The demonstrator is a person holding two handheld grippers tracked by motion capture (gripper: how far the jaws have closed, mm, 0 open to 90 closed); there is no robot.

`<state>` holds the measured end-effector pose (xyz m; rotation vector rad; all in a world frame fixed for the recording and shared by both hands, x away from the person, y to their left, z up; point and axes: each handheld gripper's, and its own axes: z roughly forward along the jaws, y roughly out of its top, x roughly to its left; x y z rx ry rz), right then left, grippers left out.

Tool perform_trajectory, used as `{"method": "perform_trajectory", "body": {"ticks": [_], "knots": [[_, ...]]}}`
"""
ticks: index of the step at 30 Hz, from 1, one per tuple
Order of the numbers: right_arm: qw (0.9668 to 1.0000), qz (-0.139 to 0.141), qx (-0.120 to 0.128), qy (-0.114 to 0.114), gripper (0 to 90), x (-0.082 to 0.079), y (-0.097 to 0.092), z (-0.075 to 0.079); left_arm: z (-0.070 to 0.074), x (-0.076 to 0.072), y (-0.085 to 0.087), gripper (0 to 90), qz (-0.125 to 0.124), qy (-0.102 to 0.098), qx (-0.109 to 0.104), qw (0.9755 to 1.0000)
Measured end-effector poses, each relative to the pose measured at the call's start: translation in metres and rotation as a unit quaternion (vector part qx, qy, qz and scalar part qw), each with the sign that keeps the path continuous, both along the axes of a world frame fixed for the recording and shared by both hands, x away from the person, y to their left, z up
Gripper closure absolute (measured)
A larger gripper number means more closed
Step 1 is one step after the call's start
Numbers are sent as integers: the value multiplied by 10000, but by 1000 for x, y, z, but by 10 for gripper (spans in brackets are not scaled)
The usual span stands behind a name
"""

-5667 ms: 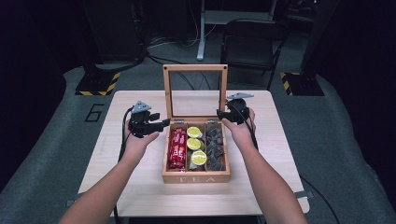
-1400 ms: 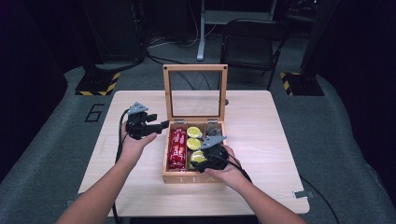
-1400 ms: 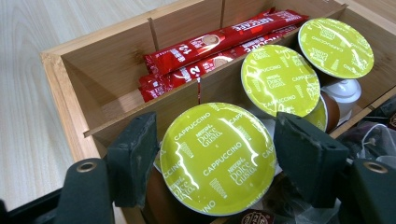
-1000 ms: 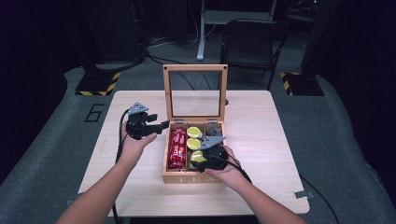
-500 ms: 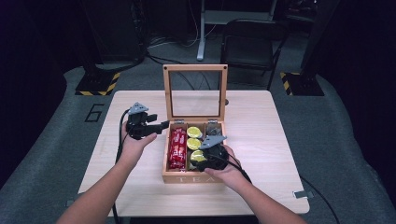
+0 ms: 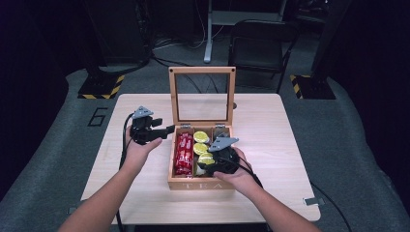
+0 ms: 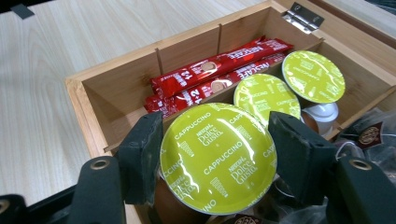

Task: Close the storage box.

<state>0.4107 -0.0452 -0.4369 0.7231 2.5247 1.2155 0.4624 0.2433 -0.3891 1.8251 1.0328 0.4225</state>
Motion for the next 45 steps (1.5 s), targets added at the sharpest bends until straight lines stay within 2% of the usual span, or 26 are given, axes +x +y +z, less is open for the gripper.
{"method": "perform_trajectory", "body": {"ticks": [14, 33, 45], "knots": [[9999, -147, 43, -25, 366, 3, -15, 5, 0, 0, 0, 333, -3, 16, 34, 10000], [9982, -573, 118, -91, 366, 8, -50, 10, -1, 0, 0, 334, 0, 31, 59, 10000], [9954, -934, 110, -162, 367, 11, -75, 12, -1, 0, -1, 334, 4, 42, 69, 10000]]}}
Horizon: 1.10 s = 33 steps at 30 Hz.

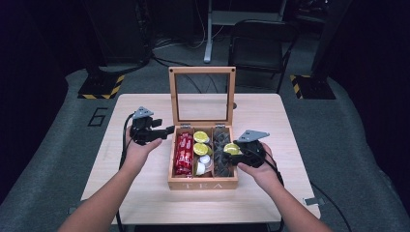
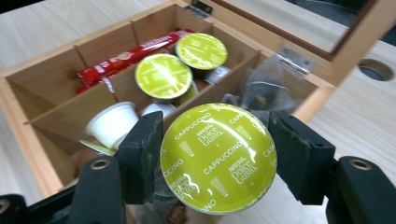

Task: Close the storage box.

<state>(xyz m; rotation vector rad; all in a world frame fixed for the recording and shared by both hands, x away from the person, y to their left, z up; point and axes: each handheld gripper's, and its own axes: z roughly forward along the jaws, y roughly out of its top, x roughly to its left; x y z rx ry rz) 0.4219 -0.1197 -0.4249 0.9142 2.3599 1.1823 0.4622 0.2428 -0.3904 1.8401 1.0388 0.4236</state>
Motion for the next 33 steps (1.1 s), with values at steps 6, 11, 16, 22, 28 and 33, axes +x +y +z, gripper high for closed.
{"method": "perform_trajectory", "body": {"ticks": [6, 11, 16, 22, 28, 33], "knots": [[9997, -230, 15, -14, 367, 3, -15, -1, 0, 0, -1, 333, -11, 13, 13, 10000], [9993, -375, -39, -2, 366, 4, -26, -4, -1, 0, 0, 334, 6, 3, 5, 10000], [9978, -646, -101, 55, 367, 6, -42, -13, -1, 0, 0, 333, -2, 12, 24, 10000], [9967, -782, -165, 132, 366, 5, -51, -19, -1, 0, -1, 333, -8, 9, 23, 10000], [9955, -923, -145, 154, 367, 5, -59, -25, -2, 0, -2, 333, -22, 33, 38, 10000], [9944, -1031, -95, 198, 367, 3, -63, -33, -2, -1, -1, 333, -9, 30, 32, 10000]]}}
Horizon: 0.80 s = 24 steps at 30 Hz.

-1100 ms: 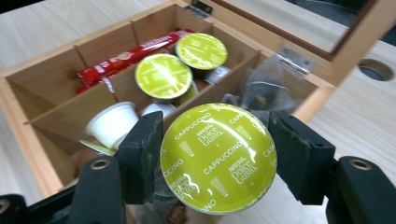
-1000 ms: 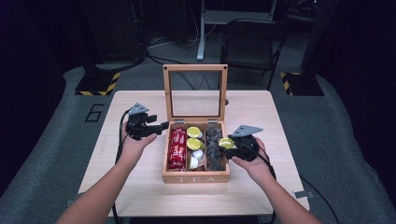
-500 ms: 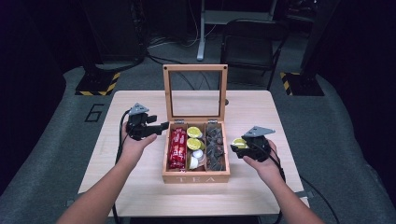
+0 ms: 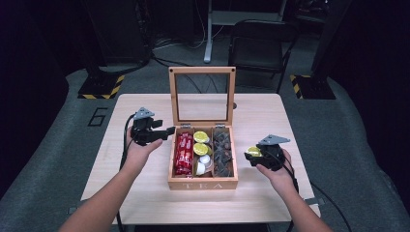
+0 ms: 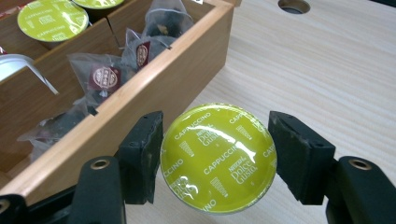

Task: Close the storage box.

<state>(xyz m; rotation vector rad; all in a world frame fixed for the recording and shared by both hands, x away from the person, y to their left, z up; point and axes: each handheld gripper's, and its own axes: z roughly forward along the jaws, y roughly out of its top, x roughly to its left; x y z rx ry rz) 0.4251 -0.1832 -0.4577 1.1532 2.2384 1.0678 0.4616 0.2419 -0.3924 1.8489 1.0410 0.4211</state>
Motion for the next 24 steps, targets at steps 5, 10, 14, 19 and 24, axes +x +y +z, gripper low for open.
{"method": "perform_trajectory", "body": {"ticks": [5, 10, 14, 19, 24], "knots": [[9999, -129, -58, 3, 367, -2, -5, -6, 0, -1, 1, 333, 16, -4, -1, 10000], [9995, -268, -160, 12, 367, -1, -11, -10, -2, -1, 1, 333, 20, -20, -8, 10000], [9990, -391, -210, 7, 367, -1, -16, -14, -2, -1, 1, 333, 22, 3, -13, 10000], [9983, -505, -296, 27, 367, 0, -26, -19, -2, -1, 2, 333, 35, -14, -29, 10000], [9973, -693, -247, 19, 366, 2, -33, -24, -2, -1, 3, 333, 38, -12, -14, 10000]]}}
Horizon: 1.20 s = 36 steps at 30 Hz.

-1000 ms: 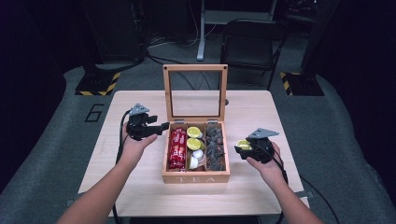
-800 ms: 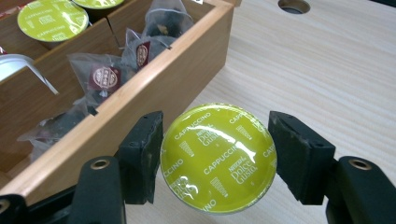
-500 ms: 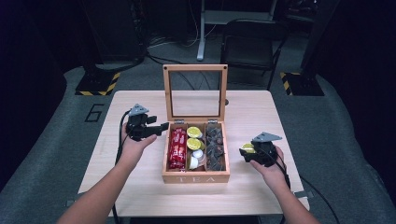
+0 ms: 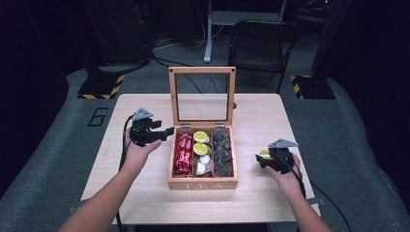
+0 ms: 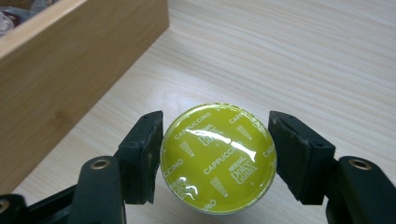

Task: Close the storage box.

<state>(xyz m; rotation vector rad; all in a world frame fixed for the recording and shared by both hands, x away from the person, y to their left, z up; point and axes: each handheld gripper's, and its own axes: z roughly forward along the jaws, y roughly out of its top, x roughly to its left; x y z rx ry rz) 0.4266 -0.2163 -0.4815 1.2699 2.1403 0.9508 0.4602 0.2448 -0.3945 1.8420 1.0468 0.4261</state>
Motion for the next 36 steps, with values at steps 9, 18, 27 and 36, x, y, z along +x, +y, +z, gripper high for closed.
{"method": "perform_trajectory", "body": {"ticks": [9, 18, 27, 36], "knots": [[9997, -246, -56, 34, 366, 1, -12, -5, -1, 0, 0, 333, -19, 18, 16, 10000], [9991, -410, -33, 128, 366, 2, -24, -10, -1, -1, 0, 333, 5, 3, -5, 10000], [9987, -490, -21, 143, 365, 2, -28, -13, -2, -1, 0, 333, -12, 26, 21, 10000], [9986, -493, -25, 195, 364, 2, -29, -16, -2, -1, 0, 333, -21, 29, 23, 10000]]}}
